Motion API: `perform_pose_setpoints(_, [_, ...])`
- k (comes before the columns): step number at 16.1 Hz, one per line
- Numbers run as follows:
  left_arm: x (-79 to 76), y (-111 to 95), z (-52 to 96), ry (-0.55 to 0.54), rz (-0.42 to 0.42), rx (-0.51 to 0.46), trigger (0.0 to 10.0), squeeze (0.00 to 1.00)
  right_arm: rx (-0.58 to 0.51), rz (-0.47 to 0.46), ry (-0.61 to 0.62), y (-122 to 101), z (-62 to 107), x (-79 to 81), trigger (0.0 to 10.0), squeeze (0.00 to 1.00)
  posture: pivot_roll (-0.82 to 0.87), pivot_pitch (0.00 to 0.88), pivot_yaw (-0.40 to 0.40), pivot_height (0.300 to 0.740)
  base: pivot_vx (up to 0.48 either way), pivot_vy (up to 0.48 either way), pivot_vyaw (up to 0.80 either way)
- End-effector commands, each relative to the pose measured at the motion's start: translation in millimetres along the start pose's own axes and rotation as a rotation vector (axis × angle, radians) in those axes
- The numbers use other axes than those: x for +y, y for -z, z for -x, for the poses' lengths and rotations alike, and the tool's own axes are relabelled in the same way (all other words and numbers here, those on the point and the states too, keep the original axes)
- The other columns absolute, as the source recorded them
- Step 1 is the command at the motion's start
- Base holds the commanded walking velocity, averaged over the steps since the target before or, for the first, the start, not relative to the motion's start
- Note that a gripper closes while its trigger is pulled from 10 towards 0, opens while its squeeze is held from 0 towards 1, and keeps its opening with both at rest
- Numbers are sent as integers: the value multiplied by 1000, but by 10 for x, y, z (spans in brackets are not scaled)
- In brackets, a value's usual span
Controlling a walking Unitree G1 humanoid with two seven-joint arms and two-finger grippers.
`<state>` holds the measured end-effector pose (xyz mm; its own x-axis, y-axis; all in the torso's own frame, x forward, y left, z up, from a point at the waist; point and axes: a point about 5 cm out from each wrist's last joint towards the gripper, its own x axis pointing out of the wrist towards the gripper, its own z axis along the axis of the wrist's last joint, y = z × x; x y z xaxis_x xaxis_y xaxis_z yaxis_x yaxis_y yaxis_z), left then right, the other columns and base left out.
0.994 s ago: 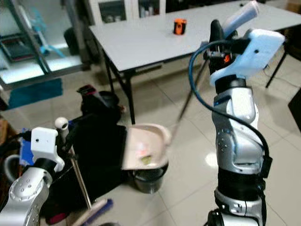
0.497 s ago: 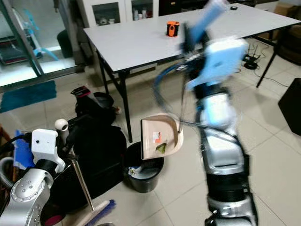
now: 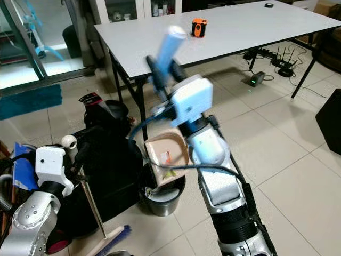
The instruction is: Sweep floor
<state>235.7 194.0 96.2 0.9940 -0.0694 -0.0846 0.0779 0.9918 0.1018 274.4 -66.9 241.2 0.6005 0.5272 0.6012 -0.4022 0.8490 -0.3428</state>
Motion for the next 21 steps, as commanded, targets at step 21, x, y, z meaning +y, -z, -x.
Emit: perform_pose_setpoints(21, [-164,31,-101,148,-18,35,10000,0,280,152,277,-9,409,-661,10000,0,-2,0,33,740,0,0,0])
